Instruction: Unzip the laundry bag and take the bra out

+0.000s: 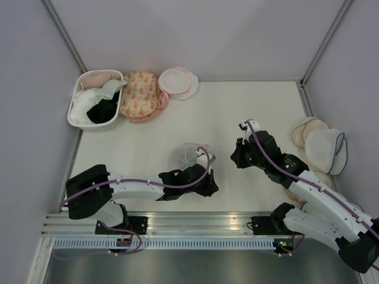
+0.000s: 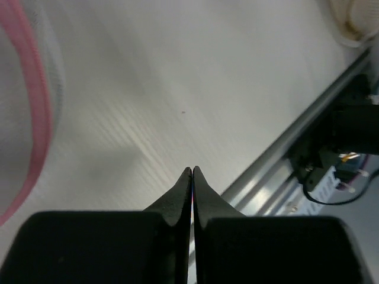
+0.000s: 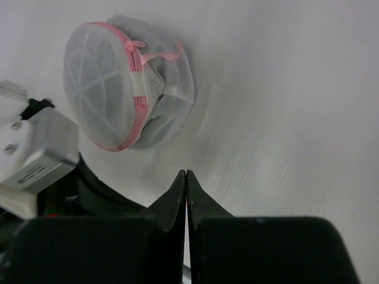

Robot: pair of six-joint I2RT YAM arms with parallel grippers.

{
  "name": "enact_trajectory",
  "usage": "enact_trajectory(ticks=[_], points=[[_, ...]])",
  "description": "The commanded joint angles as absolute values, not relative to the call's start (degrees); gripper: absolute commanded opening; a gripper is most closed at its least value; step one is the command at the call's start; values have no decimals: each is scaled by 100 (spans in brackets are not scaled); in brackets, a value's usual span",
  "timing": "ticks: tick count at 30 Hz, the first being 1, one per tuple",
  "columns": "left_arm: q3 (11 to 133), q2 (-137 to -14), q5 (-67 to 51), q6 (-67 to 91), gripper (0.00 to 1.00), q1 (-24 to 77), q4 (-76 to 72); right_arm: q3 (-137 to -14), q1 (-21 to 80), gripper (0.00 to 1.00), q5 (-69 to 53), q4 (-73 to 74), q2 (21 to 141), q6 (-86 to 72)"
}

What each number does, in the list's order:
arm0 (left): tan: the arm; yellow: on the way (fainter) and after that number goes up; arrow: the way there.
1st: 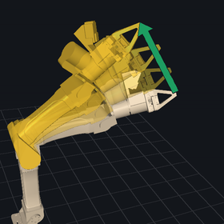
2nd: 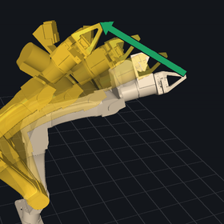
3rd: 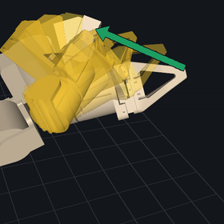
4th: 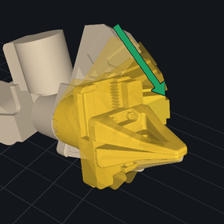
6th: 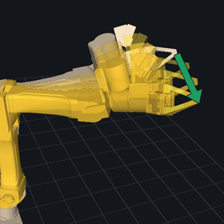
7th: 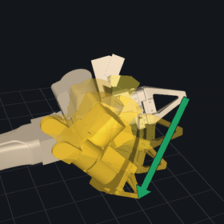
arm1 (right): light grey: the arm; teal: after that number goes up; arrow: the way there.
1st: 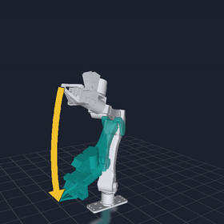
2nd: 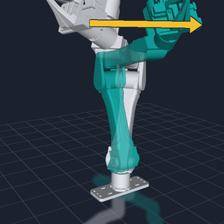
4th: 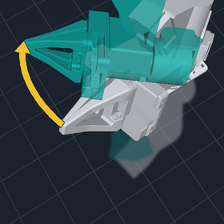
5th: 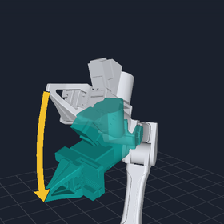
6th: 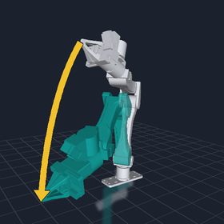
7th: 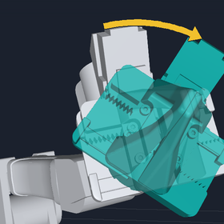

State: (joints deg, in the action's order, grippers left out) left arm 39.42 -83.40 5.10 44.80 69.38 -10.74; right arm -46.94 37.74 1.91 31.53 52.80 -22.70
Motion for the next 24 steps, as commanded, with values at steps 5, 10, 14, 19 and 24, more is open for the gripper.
enact_trajectory(ticks=[5, 10, 14, 19, 24], points=[[3885, -8737, 1493, 4438, 2, 6373, -291, -4825, 3797, 0, 413, 3296, 4940, -2268], [3507, -8184, 1977, 4298, 2, 5855, 130, -4650, 3788, 0, 317, 3059, 5009, -2267], [3148, -7745, 2100, 4184, 2, 5441, 378, -4500, 3797, 0, 220, 2665, 5246, -2250], [2822, -7322, 2145, 4017, 2, 4862, 518, -4491, 3797, 5, -270, 1917, 5931, -2153], [2751, -7102, 2118, 3745, 2, 4430, 483, -5060, 3788, 40, -466, 1047, 7072, -2030]])
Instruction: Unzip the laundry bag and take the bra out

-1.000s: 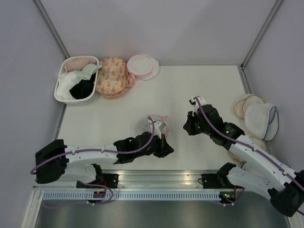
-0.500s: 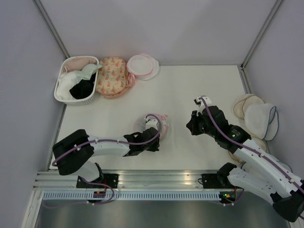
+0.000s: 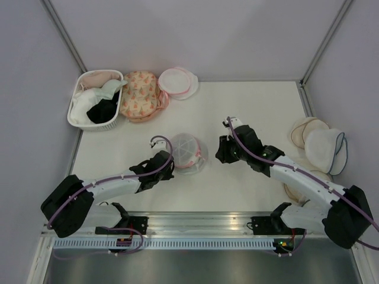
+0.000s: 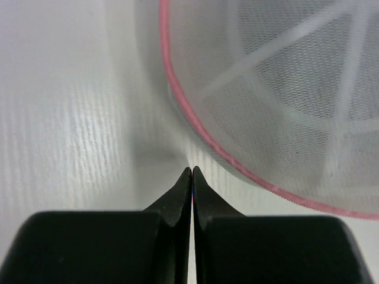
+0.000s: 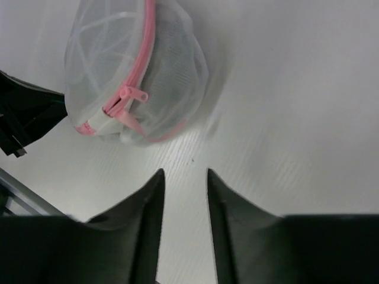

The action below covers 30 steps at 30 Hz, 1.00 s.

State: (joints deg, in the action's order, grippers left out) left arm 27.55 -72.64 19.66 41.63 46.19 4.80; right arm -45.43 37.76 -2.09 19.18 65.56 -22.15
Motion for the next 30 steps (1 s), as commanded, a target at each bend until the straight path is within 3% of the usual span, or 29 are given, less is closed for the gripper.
enact_trajectory(ticks=[1, 3, 6, 16, 26, 30], points=[[2794, -7093, 2118, 3701, 2, 4317, 483, -5184, 3788, 46, -614, 968, 7267, -2030], [2909, -7110, 2083, 3534, 2, 4210, 440, -5561, 3788, 69, -808, 783, 7818, -2074], [3155, -7163, 2013, 3332, 2, 3991, 387, -5948, 3797, 77, -1089, 633, 8452, -2109], [4059, -7891, 1302, 2813, 2, 3129, -149, -5960, 3788, 79, -941, 194, 9000, -2382], [5132, -9034, 493, 2813, 2, 2742, -483, -5125, 3779, 80, -554, 299, 7825, -2487], [5352, -8685, 378, 2786, 2, 2576, -396, -4852, 3779, 84, -326, 404, 7278, -2514]])
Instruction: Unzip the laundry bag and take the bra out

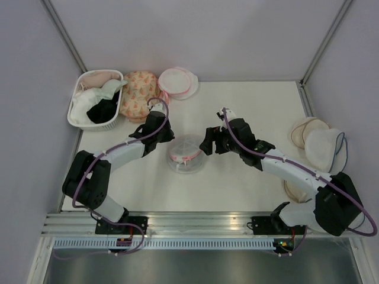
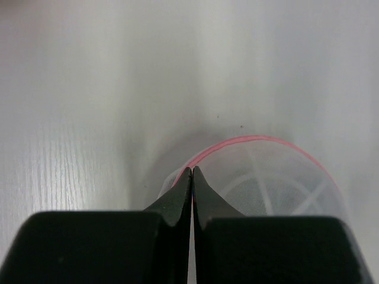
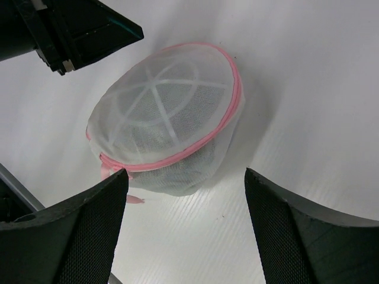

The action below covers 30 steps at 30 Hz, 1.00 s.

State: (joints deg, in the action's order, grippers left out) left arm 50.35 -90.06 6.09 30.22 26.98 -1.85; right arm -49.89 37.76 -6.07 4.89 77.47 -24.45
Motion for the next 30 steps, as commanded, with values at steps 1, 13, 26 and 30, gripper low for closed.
enact_trajectory(ticks=[1, 13, 26, 30], points=[[5353, -8510, 361, 2795, 2, 2549, -361, -4799, 3771, 85, -273, 439, 7199, -2505], [4283, -5794, -1035, 5250, 100, 2514, 1406, -4421, 3779, 98, -35, 949, 6460, -2514], [2065, -3339, -835, 9307, 99, 2540, 511, -4043, 3779, 98, -35, 809, 6258, -2698], [2066, -4041, -1088, 9711, 99, 2549, -261, -4025, 3779, 98, -35, 800, 6249, -2698]])
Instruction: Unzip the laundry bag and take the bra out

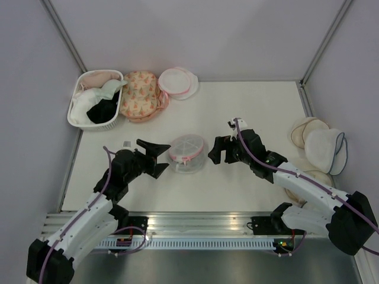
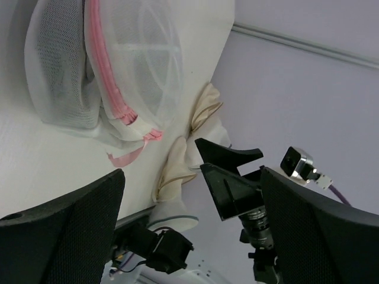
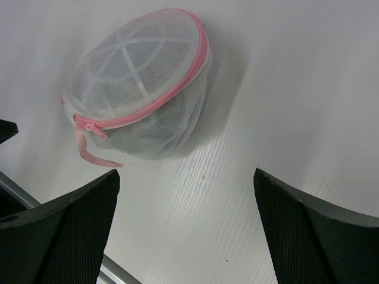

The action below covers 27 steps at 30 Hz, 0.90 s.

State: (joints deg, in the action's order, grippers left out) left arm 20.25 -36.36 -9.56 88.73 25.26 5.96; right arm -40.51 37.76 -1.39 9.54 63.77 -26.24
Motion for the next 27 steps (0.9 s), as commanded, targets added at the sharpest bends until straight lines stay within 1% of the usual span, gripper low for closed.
enact_trajectory(ticks=[1, 5, 15, 23, 26, 27], points=[[2074, -4504, -1186, 9790, 98, 2558, -499, -4025, 3779, 98, -35, 800, 6249, -2707], [2337, -5509, -1599, 9800, 98, 2628, -922, -3999, 3779, 98, 95, 835, 6214, -2690], [2672, -6424, -1644, 9791, 95, 2646, -1353, -3964, 3779, 98, 255, 905, 6170, -2628], [2778, -7373, -1881, 9651, 88, 2646, -1871, -3999, 3788, 98, 290, 949, 6205, -2619], [2716, -7558, -1811, 9607, 74, 2637, -2160, -3973, 3779, 97, 281, 949, 6144, -2619], [2707, -7602, -1784, 9598, 59, 2628, -2240, -3973, 3779, 95, 273, 949, 6135, -2619]])
